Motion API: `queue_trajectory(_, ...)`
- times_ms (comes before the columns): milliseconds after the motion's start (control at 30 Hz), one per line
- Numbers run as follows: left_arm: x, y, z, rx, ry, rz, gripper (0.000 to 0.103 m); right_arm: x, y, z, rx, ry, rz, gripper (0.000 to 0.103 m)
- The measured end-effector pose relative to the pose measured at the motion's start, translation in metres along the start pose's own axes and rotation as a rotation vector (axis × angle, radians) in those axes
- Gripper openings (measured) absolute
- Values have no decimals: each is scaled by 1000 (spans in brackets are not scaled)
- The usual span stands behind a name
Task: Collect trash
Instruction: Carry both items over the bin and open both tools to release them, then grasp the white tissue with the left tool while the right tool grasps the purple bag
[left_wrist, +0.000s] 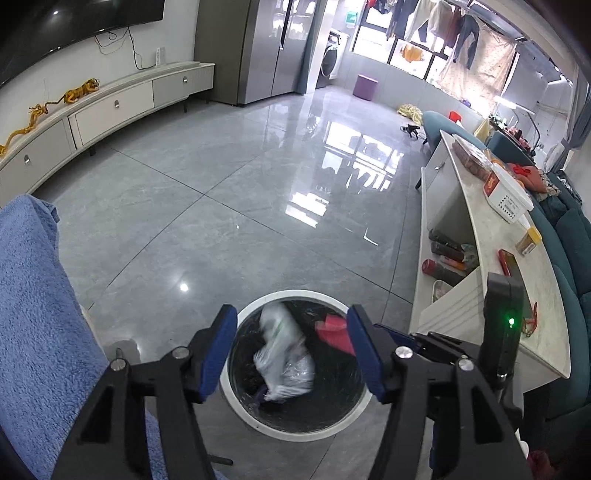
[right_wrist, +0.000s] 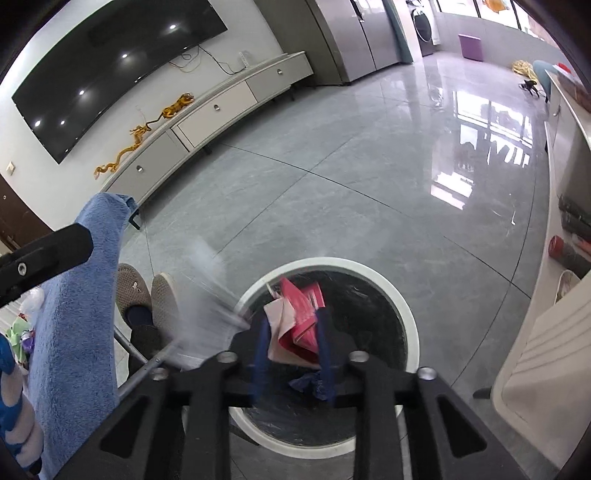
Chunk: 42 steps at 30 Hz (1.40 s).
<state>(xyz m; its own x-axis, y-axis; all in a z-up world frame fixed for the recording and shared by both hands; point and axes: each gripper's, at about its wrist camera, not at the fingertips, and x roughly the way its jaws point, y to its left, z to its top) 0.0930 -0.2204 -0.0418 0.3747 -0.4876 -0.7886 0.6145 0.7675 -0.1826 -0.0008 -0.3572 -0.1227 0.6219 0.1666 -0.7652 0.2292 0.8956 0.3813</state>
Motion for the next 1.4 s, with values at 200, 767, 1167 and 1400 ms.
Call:
queue_trajectory(200,-1,-2,-2,-3,-1,7,60,-5,-4,-3,12,-7,-18,38)
queue_trajectory(767,-67,12,-22,-5,-107,106,68,-48,33,1,-91,-104,-87,42)
queue_trajectory(1167,-139,68,-62,-62,-195,219,68,-88,106,16,-250,-214,-11,42)
queue_trajectory(1400,-181,116,-96,-137,-248,310,68,-94,151,18,-332,-225,57,42)
